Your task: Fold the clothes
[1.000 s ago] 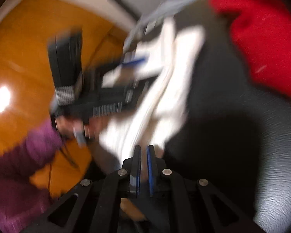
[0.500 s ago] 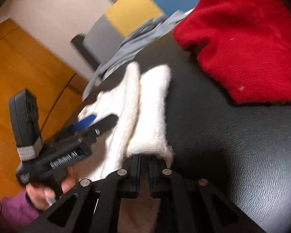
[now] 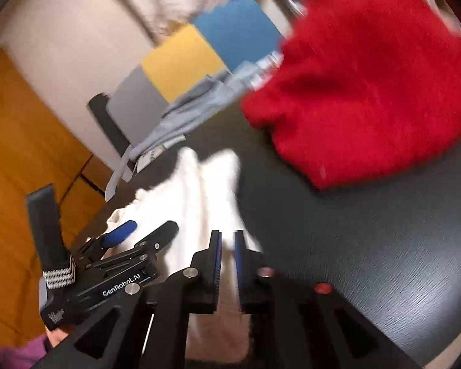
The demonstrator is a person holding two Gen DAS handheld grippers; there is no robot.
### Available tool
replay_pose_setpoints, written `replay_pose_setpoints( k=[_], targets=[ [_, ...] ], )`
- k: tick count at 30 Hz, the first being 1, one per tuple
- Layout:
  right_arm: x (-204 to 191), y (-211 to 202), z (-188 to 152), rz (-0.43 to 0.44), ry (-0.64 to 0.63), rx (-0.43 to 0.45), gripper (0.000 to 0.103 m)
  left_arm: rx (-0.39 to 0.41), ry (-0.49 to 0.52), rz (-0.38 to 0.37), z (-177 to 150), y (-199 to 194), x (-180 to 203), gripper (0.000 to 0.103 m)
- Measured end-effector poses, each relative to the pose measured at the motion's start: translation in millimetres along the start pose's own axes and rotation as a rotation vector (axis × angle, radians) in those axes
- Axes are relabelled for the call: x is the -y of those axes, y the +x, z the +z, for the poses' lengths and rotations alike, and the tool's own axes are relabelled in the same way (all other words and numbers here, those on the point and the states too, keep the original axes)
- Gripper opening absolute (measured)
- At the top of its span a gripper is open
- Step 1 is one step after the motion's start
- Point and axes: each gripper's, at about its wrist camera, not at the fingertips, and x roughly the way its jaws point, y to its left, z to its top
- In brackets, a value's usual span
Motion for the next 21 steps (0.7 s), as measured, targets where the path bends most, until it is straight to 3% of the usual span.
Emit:
replay_pose_setpoints(
  k=[3, 8, 12, 14, 16, 18, 21],
  targets=[
    [-30.8, -4.3, 13.0, 0.005, -0.161, 0.018, 0.011, 0.018, -0.082, 0.058, -3.0, -16.7, -31.0, 0.089],
    [-77.5, 44.5, 31.5, 0.03, -0.338, -0.116, 0.015, 0.032, -0.208, 0.195, -14.2, -38.1, -102.4, 0.089],
    [-97.9, 94.9, 26.1, -0.063, -0.458, -0.234, 0.015, -0.023, -0.309, 0.29, -30.8, -38.8, -156.6, 0.089],
    [-95.5, 112.6, 24.8, -0.097, -0.441, -0.26, 0.014, -0.056, -0.342, 0.339, -40.5, -34.7, -181.1, 0.089],
    [-82.0, 110.2, 27.5, -0.116, -0.357, -0.23, 0.014, -0.079, -0.367, 0.419, -52.3, -31.3, -201.7, 0.089],
    [-67.1, 101.7, 27.5, -0.166, -0.309, -0.191, 0.003, -0.081, -0.424, 0.458, -68.8, -31.9, -226.7, 0.094],
    [-51.4, 97.1, 21.2, -0.201, -0.265, -0.126, 0.003, -0.026, -0.54, 0.38, -83.9, -39.4, -243.5, 0.095]
  ],
)
